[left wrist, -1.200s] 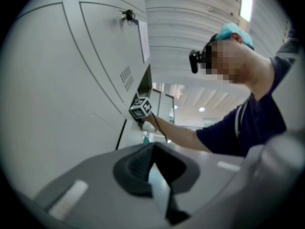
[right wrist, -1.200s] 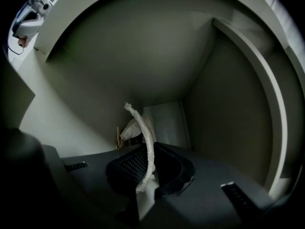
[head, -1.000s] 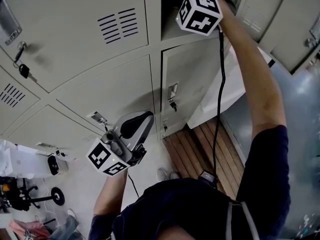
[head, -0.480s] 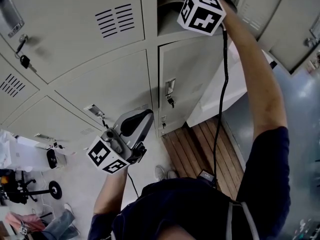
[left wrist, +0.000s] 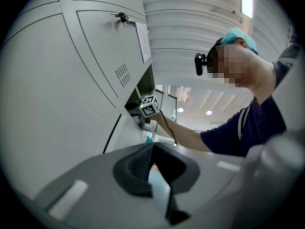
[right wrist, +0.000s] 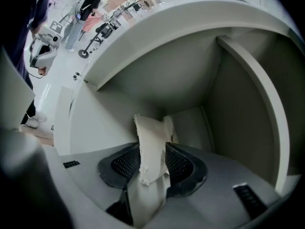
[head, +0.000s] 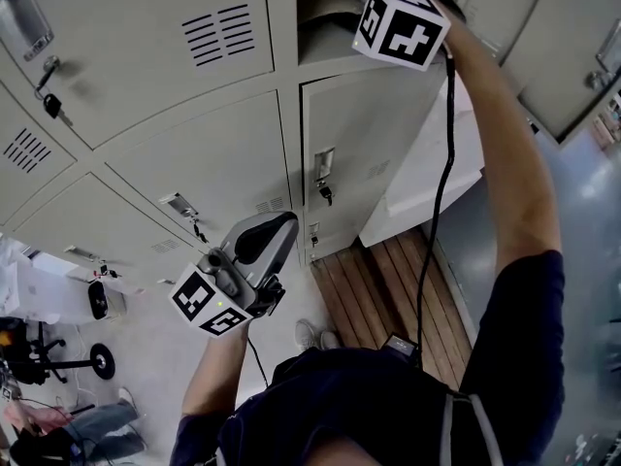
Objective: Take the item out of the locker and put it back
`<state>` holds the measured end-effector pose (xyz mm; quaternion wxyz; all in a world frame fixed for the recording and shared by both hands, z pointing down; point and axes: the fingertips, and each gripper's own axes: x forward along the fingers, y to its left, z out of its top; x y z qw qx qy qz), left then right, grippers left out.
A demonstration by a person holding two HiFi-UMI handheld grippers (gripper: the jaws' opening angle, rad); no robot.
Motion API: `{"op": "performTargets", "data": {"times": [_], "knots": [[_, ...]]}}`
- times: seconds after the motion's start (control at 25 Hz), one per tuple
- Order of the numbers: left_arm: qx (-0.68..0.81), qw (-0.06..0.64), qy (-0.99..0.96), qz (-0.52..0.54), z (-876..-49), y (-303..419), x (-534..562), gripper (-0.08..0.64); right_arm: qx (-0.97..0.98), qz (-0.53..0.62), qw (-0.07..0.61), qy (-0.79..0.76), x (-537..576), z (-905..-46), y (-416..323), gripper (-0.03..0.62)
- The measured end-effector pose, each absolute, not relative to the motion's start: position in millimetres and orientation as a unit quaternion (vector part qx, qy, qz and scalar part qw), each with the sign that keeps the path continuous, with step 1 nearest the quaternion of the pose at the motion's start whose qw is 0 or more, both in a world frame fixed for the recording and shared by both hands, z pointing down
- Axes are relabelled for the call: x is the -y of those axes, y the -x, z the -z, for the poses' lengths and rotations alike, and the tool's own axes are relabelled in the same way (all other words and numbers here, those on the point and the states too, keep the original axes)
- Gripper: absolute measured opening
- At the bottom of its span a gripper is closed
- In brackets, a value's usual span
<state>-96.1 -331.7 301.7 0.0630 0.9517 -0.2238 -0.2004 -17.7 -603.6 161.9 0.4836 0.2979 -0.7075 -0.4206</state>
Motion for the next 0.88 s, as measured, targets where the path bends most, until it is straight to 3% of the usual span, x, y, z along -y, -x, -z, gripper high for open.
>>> {"op": "performTargets", "data": {"times": [0.36, 0.88], "knots": [[0.230, 0.052, -0.950, 0.203, -293.4, 86.6, 323.2, 0.003, 0.717, 0.438, 0.457, -0.293, 570.4, -151.7, 17.7, 0.153], [0.256, 0.004, -0.947, 0.193, -262.3, 61.6, 271.0, 0.003, 0.733, 0.485, 0.345, -0.329, 436.1, -122.9, -33.5, 0.127]]}}
